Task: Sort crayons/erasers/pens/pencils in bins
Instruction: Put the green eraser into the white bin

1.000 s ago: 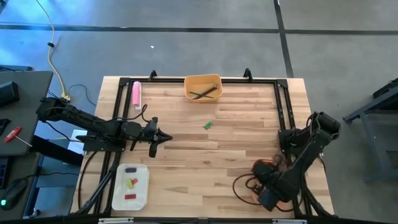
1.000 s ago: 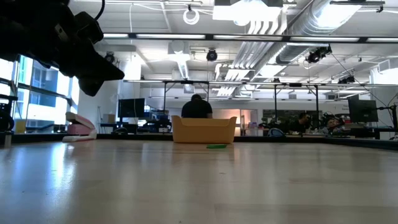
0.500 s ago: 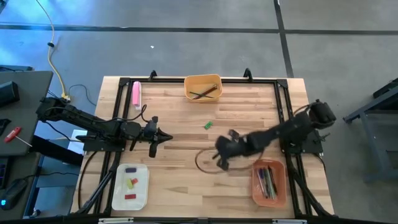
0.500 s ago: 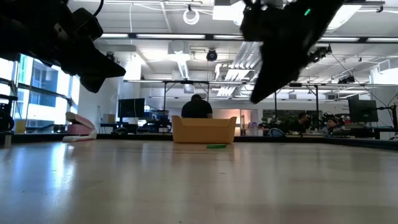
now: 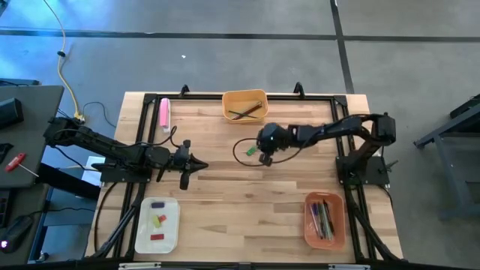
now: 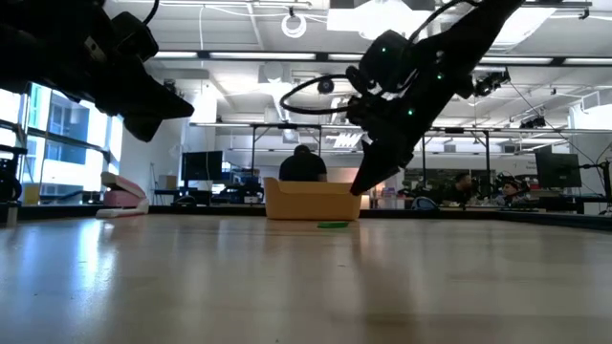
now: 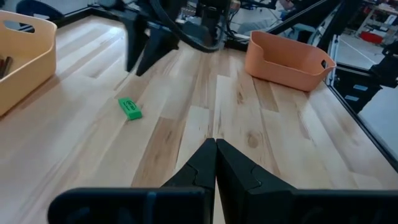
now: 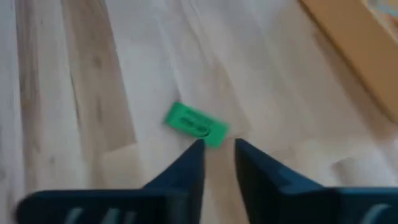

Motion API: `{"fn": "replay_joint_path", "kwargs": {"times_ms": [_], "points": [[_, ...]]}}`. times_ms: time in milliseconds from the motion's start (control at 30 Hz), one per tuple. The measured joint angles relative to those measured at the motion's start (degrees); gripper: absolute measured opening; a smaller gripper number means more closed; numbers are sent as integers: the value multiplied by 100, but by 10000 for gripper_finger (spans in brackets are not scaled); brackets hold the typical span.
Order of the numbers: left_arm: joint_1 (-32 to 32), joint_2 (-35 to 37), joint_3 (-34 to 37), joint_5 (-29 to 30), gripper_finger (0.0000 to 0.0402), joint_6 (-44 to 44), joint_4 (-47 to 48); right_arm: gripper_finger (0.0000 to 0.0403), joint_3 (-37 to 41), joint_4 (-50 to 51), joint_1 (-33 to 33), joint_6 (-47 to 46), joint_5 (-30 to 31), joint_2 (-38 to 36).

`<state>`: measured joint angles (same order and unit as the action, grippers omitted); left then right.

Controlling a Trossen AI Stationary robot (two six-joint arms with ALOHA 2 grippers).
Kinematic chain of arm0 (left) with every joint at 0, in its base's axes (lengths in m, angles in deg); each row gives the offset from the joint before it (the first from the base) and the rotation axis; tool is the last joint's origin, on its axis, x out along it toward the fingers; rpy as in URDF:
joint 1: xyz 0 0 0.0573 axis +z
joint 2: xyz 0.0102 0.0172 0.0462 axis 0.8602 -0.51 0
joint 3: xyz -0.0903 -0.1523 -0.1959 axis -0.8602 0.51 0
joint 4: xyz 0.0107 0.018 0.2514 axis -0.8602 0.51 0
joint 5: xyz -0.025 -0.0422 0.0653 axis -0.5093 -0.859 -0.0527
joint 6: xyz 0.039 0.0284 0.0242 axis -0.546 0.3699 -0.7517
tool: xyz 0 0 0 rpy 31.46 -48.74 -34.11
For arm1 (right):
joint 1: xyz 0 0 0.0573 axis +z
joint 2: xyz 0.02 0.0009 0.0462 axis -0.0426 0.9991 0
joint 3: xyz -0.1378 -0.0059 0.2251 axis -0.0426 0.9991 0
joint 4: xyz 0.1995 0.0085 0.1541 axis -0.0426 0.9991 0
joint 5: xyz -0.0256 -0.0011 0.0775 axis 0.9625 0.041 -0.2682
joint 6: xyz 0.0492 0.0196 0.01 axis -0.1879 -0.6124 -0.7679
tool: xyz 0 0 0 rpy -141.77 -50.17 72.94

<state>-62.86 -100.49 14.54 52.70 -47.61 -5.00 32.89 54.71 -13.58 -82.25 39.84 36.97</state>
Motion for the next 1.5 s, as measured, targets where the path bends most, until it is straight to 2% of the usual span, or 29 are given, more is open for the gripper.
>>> {"fn": "replay_joint_path", "kwargs": {"times_ms": [167, 333, 467, 800, 1000, 1300, 1500], "points": [[-2, 0, 0, 6, 0, -115, 2, 138, -2, -250, -379, 973, -319, 23], [-2, 0, 0, 4, 0, -169, 7, 169, -64, -303, -508, 1600, -522, 302], [-2, 0, -2, 4, 0, -266, 11, 172, -331, -188, -500, 2045, -606, 608], [-2, 0, -2, 4, 0, -268, 11, 173, -1327, 1107, -500, 2818, -681, 1398], [0, 0, -2, 4, 0, -332, 11, 172, -1638, 1272, -497, 3180, -728, 1587], [0, 0, -2, 2, 0, -330, 11, 171, -1729, 1472, -151, 3003, -961, 1609], [0, 0, -2, 2, 0, -329, 11, 171, -1738, 1665, 295, 2504, -1037, 1602]]}}
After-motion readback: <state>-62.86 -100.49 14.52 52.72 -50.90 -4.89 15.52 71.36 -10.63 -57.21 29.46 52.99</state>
